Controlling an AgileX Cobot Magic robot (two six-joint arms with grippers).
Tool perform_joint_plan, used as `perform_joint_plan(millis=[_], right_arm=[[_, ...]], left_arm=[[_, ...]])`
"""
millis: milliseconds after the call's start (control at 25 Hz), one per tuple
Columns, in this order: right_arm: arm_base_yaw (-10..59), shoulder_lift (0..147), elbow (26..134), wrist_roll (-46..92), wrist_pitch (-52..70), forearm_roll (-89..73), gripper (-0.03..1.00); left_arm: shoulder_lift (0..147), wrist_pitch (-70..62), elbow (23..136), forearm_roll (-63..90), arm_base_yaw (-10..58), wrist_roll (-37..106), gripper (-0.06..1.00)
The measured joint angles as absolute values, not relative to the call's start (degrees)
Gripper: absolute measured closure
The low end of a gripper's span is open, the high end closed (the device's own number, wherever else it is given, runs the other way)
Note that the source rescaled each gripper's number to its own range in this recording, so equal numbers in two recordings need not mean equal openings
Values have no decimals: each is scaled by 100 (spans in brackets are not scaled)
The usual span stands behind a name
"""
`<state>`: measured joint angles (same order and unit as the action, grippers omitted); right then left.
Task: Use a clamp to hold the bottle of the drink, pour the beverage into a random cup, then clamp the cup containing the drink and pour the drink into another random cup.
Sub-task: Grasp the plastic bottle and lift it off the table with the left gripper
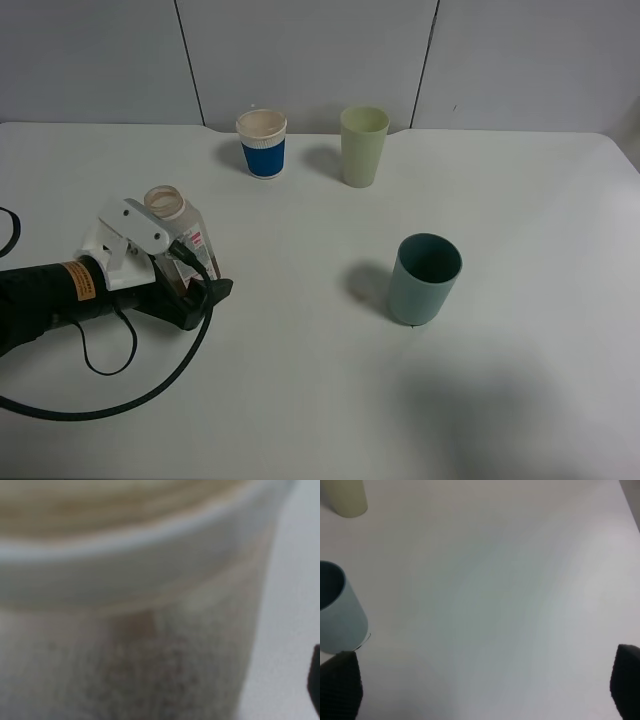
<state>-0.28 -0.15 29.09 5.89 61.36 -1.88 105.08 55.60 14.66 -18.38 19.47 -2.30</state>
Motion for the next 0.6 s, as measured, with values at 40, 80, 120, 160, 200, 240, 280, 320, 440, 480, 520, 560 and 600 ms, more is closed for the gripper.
perform_joint_plan(millis=[40,80,120,160,200,240,280,320,440,480,520,560,600], right_arm=[[-28,-15,2909,589,6136,-188,-3],[-28,-15,2909,589,6136,-188,-3],[-28,-15,2909,589,6136,-188,-3],[-28,-15,2909,589,6136,-188,-3],[-28,-15,2909,589,6136,-188,-3],[-28,-15,2909,589,6136,-188,-3],[-28,-15,2909,589,6136,-188,-3],[-28,-15,2909,589,6136,-188,-3],[-28,-15,2909,589,6136,-188,-3],[-28,-15,2909,589,6136,-188,-3],[-28,-15,2909,589,6136,-188,-3],[-28,-15,2909,589,6136,-188,-3],[-28,-15,2909,589,6136,-188,-3]], left_arm=[[10508,5560,1466,-1838,1937,-230,-4],[10508,5575,1466,-1838,1930,-225,-1],[10508,5592,1466,-1838,1907,-225,7],[10508,5613,1466,-1838,1895,-225,19],[10508,5619,1466,-1831,1895,-217,36],[10508,5619,1466,-1816,1895,-195,58],[10508,5619,1466,-1805,1895,-194,86],[10508,5619,1466,-1805,1895,-181,94],[10508,5619,1466,-1805,1895,-98,88],[10508,5619,1466,-1811,1895,-65,88],[10508,5619,1466,-1811,1895,-65,88],[10508,5619,1466,-1811,1895,-48,88],[10508,5619,1466,-1811,1895,-48,88]])
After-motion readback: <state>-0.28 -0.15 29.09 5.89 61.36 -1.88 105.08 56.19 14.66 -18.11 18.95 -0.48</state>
